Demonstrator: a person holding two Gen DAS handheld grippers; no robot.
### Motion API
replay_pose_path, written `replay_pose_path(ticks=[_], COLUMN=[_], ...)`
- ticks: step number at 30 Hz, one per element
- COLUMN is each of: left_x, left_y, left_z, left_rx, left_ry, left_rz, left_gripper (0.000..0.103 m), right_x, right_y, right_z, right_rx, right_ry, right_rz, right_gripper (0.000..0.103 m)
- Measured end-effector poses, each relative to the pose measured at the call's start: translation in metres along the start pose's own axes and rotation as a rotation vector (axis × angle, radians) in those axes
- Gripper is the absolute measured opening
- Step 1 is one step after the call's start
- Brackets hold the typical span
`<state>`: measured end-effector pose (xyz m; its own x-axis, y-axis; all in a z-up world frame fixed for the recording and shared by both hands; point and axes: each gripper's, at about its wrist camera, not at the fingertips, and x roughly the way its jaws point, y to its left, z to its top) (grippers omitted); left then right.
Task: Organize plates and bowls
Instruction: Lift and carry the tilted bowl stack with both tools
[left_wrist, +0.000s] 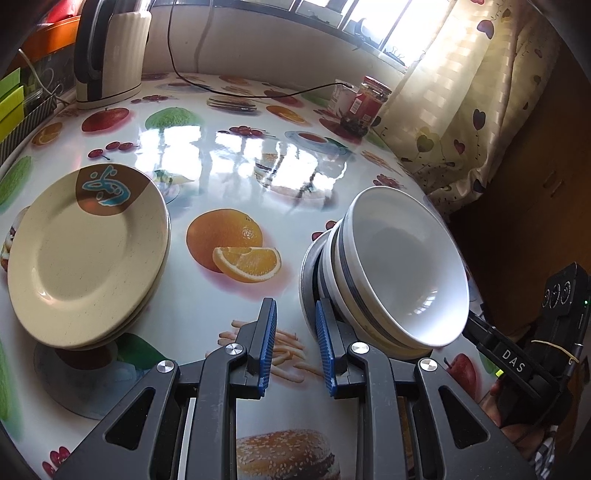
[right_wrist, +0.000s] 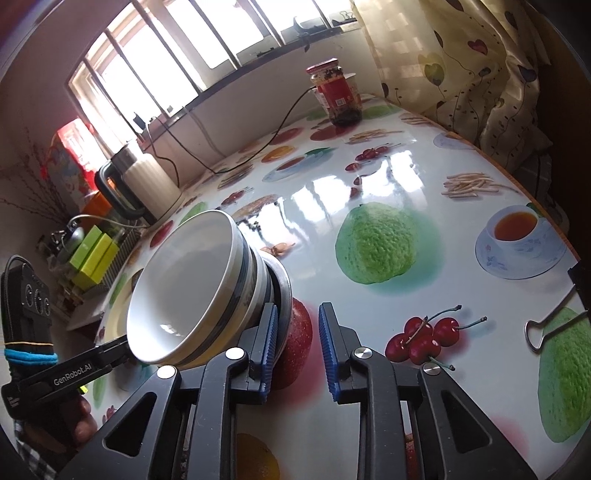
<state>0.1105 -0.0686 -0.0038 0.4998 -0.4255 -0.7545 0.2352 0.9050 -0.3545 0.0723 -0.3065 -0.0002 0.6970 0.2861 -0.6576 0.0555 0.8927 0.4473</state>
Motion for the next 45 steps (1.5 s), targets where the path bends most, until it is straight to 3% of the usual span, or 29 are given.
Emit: replay_pose_path(ticks=[2,5,21,24,28,45], left_x=[0.001,0.003,0.012,0.013,0.012,0.016], left_y=[0.0,-0.001,0.021,0.023,0.021,0.034], left_z=[0.001,0.002,0.006,0.005,0.005,0.005], left_rx=[0.001,0.008,-0.124,-0.144,-0.134,-0.178], left_ry=[-0.003,-0.01,0.017,0.021,0.018,0.033], left_rz=[-0.004,-0.008,-0.166,-0.203,-0.211,-0.301], left_gripper=[0.022,0.021,0.02,0.014,0.009,0.009], right_x=[0.001,0.002,-0.001,-0.002,-0.002,0.004], right_y=[-0.003,-0.008,-0.023,-0.025,-0.025,-0.044], right_z=[0.002,0.003,0.002,0.002,0.001,0.001], right_rx=[0.019,0.053,0.139,0.14,0.135,0.251], right_ry=[0.009,0.02,0.04,0.046,0.047,0.054], right_rz=[0.041,0.086,0.165,0.17,0.171,0.276], right_gripper=[0.013,0.009,0.009,0.008,0.008,0.009])
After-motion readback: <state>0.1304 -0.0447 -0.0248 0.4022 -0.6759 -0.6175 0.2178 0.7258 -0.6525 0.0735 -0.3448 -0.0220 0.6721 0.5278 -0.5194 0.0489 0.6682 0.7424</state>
